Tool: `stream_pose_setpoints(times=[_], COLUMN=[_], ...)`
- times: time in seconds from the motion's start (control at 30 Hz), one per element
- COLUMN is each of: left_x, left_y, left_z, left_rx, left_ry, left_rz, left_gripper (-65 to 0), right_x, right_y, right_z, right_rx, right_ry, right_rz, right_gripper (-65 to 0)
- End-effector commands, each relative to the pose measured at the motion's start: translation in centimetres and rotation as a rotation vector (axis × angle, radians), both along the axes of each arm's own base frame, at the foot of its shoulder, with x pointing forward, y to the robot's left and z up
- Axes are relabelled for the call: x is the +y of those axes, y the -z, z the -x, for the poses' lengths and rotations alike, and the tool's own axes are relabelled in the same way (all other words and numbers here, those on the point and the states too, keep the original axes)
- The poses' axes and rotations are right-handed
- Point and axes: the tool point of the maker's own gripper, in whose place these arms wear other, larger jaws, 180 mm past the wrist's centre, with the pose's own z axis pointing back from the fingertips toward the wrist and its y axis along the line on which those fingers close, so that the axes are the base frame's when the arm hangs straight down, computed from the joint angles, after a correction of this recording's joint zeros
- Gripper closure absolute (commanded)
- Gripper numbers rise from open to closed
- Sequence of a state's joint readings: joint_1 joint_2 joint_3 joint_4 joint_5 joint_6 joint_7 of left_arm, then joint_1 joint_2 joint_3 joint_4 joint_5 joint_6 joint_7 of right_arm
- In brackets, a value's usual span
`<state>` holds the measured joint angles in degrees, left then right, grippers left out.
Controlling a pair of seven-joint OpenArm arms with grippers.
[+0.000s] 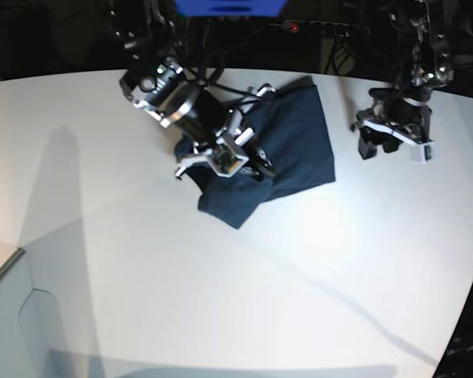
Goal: Layout the t-shirt on the table in an organized manner, then fold the t-shirt properly
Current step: 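Lift and fold the shirt end over toward the left gripper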
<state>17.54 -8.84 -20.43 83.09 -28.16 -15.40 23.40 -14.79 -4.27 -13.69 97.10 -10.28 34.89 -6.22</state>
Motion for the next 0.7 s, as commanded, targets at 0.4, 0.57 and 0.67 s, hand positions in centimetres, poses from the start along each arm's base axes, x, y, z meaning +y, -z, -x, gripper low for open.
stream_pose_setpoints(times=[0.4,0.57,0.67], left_x=[-4.9,-5.8,-5.9], left_y=[3.4,4.2,4.1], left_z=[-0.4,-0.9,-1.3], left_rx=[0.070,0.085,0.080], left_ry=[0.088,0.085,0.084], left_rz=[0.081,0.106,0.108], left_gripper=[-0.9,0.0,0.0], right_x=[0.3,1.7,3.0], right_y=[-1.6,-1.9,-2.0], right_z=[-0.6,0.0,0.7], right_rx=[-0.045,-0.048,-0.048], right_ry=[0.002,-0.038,-0.080], right_rz=[-0.045,-0.057,-0.065], right_gripper=[0.0,0.0,0.0])
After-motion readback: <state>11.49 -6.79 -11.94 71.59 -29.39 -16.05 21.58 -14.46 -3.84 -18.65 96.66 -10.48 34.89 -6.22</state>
